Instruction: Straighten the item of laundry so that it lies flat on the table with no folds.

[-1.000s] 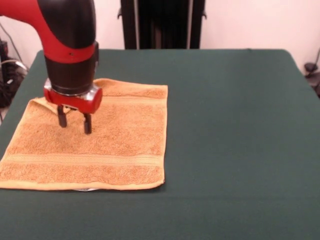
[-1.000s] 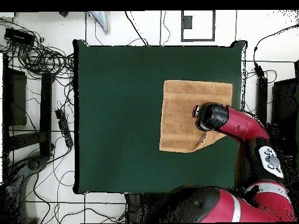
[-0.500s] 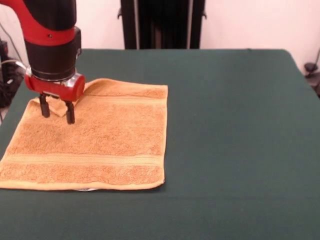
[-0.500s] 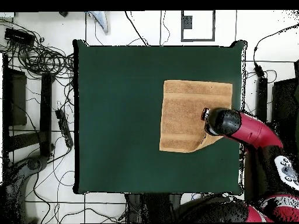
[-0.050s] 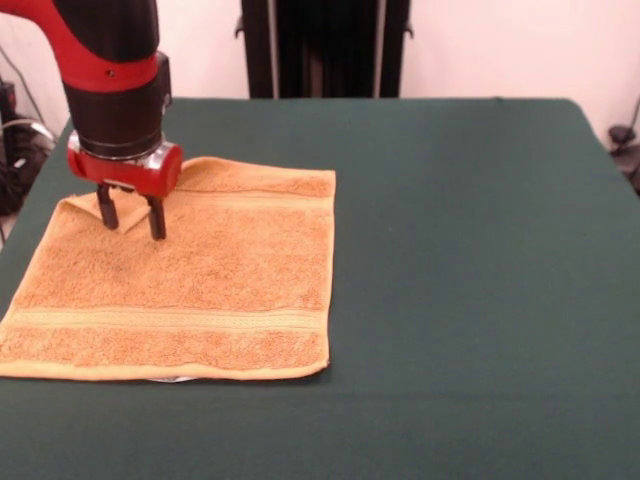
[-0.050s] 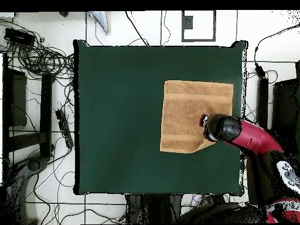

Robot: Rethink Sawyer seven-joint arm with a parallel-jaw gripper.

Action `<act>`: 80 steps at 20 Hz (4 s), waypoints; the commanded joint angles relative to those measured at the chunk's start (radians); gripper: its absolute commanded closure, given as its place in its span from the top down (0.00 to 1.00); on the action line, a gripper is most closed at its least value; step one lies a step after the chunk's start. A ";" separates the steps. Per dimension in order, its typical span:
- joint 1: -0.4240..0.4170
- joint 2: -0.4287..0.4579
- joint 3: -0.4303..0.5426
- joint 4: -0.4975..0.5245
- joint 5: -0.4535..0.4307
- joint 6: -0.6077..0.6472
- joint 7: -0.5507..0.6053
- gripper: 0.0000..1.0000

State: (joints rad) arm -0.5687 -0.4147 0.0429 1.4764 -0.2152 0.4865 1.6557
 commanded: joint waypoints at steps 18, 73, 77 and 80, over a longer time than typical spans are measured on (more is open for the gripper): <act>-0.004 0.139 0.172 0.089 -0.062 -0.156 0.035 1.00; -0.184 0.283 0.083 0.141 -0.313 -0.441 0.074 1.00; -0.173 0.281 0.079 0.136 -0.322 -0.449 0.077 0.00; -0.180 0.283 0.092 0.131 -0.323 -0.441 0.065 0.00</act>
State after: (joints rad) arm -0.7381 -0.4352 0.1275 1.6354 -0.4464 0.1518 1.6557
